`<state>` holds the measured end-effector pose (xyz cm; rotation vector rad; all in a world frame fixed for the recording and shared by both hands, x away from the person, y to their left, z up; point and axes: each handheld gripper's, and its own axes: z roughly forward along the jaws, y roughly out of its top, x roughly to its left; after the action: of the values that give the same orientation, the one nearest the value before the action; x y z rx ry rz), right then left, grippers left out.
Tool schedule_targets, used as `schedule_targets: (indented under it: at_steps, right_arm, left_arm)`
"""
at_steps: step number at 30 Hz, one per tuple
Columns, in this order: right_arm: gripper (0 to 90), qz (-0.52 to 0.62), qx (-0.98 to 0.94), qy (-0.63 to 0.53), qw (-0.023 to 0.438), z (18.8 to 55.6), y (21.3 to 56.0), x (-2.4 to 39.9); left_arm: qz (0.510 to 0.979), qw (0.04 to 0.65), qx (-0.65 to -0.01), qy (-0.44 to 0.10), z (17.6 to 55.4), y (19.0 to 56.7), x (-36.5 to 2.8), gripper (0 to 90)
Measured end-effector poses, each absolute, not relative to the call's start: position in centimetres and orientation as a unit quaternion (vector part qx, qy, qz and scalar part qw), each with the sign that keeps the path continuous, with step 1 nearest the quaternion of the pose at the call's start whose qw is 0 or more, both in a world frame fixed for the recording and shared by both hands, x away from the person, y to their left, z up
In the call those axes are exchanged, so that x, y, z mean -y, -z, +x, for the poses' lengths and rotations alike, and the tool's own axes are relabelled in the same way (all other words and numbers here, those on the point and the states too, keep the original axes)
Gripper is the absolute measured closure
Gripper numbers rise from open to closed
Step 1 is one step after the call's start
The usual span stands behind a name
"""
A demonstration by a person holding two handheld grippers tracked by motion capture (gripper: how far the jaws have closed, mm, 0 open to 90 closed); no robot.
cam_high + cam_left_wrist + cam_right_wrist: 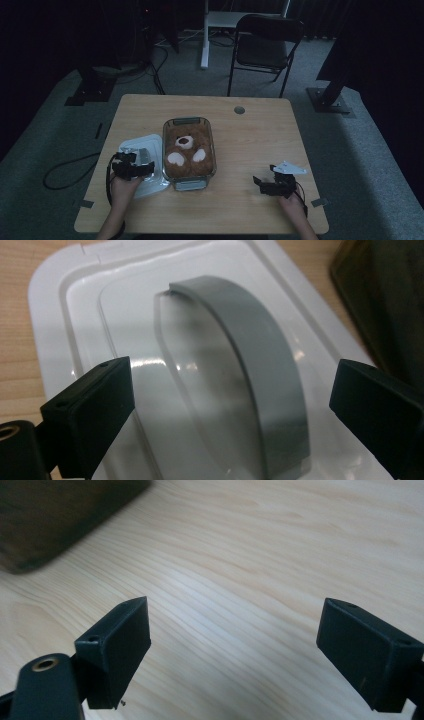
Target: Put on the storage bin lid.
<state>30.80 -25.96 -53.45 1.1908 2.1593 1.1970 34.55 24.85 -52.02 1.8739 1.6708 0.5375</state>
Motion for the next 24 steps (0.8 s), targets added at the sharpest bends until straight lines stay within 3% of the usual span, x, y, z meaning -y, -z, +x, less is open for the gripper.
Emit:
schedule_targets:
  at_steps: [3,5,15,24]
  right_arm:
    - [13.1,0.446,-0.760,-0.427,0.202,30.4,53.8,27.5]
    - [13.1,0.455,-0.755,-0.423,0.208,30.2,54.0,28.1]
    - [13.2,0.489,-0.739,-0.411,0.212,29.4,54.8,30.6]
    - [13.3,0.504,-0.728,-0.416,0.207,29.2,55.2,31.5]
  left_arm:
    - [0.704,0.284,-0.620,-0.198,34.5,52.3,-25.0,16.0]
    - [0.707,0.284,-0.618,-0.193,34.5,52.4,-25.0,18.0]
    - [0.686,0.332,-0.622,-0.182,33.9,52.1,-25.7,63.9]
    - [0.656,0.369,-0.634,-0.177,33.2,50.8,-27.0,70.4]
